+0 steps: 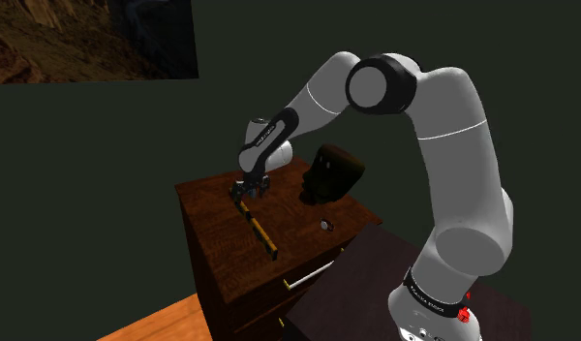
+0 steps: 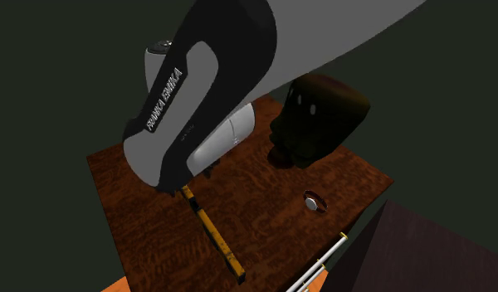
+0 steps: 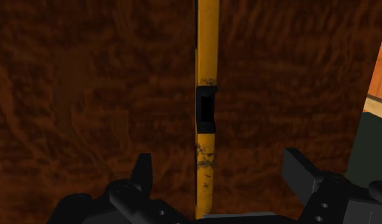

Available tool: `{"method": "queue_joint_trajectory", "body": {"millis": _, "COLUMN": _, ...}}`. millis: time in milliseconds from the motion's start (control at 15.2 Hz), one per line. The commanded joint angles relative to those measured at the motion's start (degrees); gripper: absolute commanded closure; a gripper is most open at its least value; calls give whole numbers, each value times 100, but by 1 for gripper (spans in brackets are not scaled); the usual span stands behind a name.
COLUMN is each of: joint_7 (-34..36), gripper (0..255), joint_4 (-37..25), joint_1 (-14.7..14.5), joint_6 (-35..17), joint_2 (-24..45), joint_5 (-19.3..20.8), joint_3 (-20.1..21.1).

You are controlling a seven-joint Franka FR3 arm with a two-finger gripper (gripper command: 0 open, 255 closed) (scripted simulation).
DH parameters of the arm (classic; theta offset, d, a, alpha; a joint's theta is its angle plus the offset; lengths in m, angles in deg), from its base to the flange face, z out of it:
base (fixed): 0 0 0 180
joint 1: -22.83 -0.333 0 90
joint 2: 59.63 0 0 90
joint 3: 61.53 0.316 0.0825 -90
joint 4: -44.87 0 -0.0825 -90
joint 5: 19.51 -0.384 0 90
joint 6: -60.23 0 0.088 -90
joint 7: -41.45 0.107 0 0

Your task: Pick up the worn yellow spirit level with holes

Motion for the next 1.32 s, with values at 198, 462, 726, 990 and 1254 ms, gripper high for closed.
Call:
{"method": "queue_joint_trajectory", "body": {"millis": 198, "joint_7": 55, "gripper": 0, "joint_4": -1077, "joint_1": -36, "joint_6": -11, "joint_2": 1058, "joint_5": 38, "joint_3": -47}}
{"method": "queue_joint_trajectory", "body": {"millis": 462, "joint_7": 42, "gripper": 0, "joint_4": -1191, "joint_1": -32, "joint_6": -167, "joint_2": 1328, "joint_5": 33, "joint_3": -40}}
{"method": "queue_joint_trajectory", "body": {"millis": 726, "joint_7": 32, "gripper": 0, "joint_4": -1308, "joint_1": -29, "joint_6": -296, "joint_2": 1575, "joint_5": 30, "joint_3": -34}}
{"method": "queue_joint_trajectory", "body": {"millis": 990, "joint_7": 31, "gripper": 255, "joint_4": -1256, "joint_1": -28, "joint_6": -320, "joint_2": 1546, "joint_5": 28, "joint_3": -33}}
{"method": "queue_joint_trajectory", "body": {"millis": 1254, "joint_7": 31, "gripper": 255, "joint_4": -1256, "joint_1": -28, "joint_6": -320, "joint_2": 1546, "joint_5": 28, "joint_3": -33}}
